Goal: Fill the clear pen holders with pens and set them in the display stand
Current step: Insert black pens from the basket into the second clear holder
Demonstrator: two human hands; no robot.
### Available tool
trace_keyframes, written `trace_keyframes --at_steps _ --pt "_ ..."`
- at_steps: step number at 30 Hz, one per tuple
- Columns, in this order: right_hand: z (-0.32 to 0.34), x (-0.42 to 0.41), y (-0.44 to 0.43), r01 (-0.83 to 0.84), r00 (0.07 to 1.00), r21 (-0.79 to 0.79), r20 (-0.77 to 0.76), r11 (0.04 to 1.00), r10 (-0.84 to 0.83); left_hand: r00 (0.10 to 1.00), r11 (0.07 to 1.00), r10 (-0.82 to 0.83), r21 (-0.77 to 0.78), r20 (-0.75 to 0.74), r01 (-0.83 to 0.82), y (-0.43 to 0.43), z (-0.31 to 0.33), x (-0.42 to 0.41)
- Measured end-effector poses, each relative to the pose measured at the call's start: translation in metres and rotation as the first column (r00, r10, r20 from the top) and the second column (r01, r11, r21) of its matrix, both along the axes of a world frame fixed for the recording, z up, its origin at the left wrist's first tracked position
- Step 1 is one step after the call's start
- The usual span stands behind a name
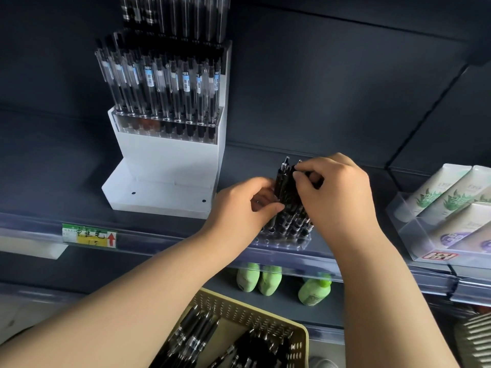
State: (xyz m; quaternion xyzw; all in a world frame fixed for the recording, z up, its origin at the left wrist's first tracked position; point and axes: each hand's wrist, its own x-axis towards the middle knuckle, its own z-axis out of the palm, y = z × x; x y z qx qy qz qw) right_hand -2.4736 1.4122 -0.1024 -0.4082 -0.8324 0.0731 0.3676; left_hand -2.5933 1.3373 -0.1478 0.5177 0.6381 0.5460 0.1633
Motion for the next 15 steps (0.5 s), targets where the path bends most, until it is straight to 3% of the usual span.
trace_keyframes --at_steps 7,15 --pt "-0.002 0.001 -0.001 -0.024 1.0 -0.022 -0.02 0.999 0.024 0.994 0.982 -0.012 -0.189 -0.112 -0.009 0.01 -0.021 0.002" --pt "0.001 0.005 -0.005 -0.033 0.999 0.01 -0.043 0.999 0.033 0.978 0.965 0.019 -0.253 -0.208 -0.072 0.011 -0.026 0.002"
